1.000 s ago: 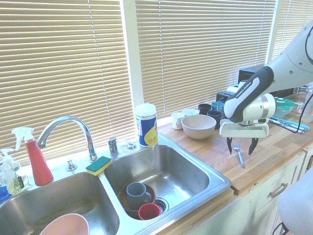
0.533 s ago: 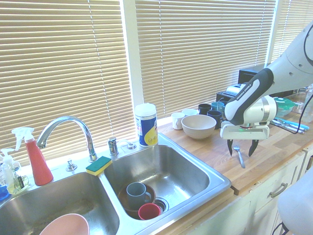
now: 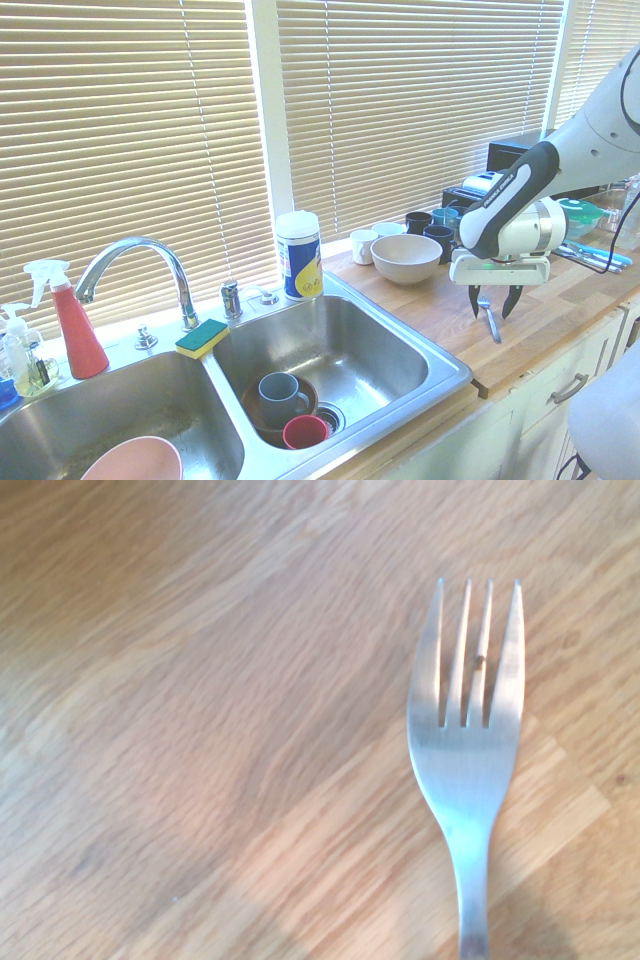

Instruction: Put the fork into the sink

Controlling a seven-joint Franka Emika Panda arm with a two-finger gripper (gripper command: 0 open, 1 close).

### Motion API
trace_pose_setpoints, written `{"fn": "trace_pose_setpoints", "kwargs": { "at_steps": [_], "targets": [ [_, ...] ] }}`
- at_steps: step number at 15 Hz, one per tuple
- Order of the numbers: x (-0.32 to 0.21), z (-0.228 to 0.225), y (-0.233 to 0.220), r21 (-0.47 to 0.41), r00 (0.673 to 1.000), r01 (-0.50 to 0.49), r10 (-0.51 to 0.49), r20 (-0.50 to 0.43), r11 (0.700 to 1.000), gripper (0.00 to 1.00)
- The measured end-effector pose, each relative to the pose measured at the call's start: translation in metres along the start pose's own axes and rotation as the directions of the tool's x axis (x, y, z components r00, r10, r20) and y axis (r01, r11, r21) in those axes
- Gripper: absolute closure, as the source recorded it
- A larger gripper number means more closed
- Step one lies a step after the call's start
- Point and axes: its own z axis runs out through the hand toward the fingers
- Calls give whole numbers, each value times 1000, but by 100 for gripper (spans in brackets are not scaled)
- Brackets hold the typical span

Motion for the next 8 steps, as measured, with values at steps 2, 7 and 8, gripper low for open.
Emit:
{"fn": "trace_pose_setpoints", "kwargs": {
  "at_steps": [2,7,8],
  "targets": [
    [0,-1,0,4,1000,7,-7,-2,1000,100],
    [2,-2,-2,25,1000,29,-29,2,999,100],
    [2,-2,-2,26,1000,30,-30,5,999,100]
  ]
}}
